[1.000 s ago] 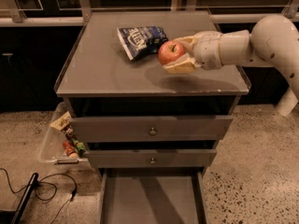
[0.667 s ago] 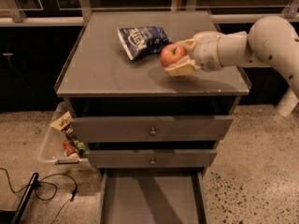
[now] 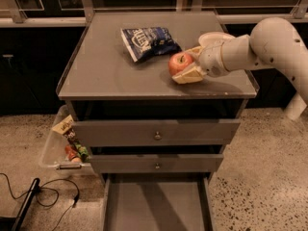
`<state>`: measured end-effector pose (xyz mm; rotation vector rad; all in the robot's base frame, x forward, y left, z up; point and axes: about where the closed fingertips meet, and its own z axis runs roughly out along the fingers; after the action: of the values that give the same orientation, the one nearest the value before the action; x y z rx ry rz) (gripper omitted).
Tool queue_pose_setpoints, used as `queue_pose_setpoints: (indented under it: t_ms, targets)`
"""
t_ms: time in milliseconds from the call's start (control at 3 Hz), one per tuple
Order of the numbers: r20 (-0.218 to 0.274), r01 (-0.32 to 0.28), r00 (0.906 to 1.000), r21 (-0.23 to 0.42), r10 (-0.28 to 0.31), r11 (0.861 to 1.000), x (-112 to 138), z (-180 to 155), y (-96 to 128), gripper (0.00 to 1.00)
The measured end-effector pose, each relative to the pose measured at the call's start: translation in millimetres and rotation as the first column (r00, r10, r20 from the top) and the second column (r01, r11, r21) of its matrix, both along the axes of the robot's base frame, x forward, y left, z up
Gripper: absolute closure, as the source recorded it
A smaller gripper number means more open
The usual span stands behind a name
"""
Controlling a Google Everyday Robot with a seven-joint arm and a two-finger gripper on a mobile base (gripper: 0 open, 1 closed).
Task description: Pick apple from bottom drawer and place on counter
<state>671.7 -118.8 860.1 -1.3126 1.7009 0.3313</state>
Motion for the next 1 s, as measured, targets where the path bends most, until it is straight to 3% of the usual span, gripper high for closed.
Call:
queue_pose_setpoints:
  t_ms: [333,1000]
  targets:
    - [-0.042,0.006,0.9991,-0.009,-0.006,1.000,2.6,-14.3,-1.9,1.00]
    - [-0.043,0.005,0.9991,-0.009,-0.006,1.000,2.6,-14.5,-1.8,0.58]
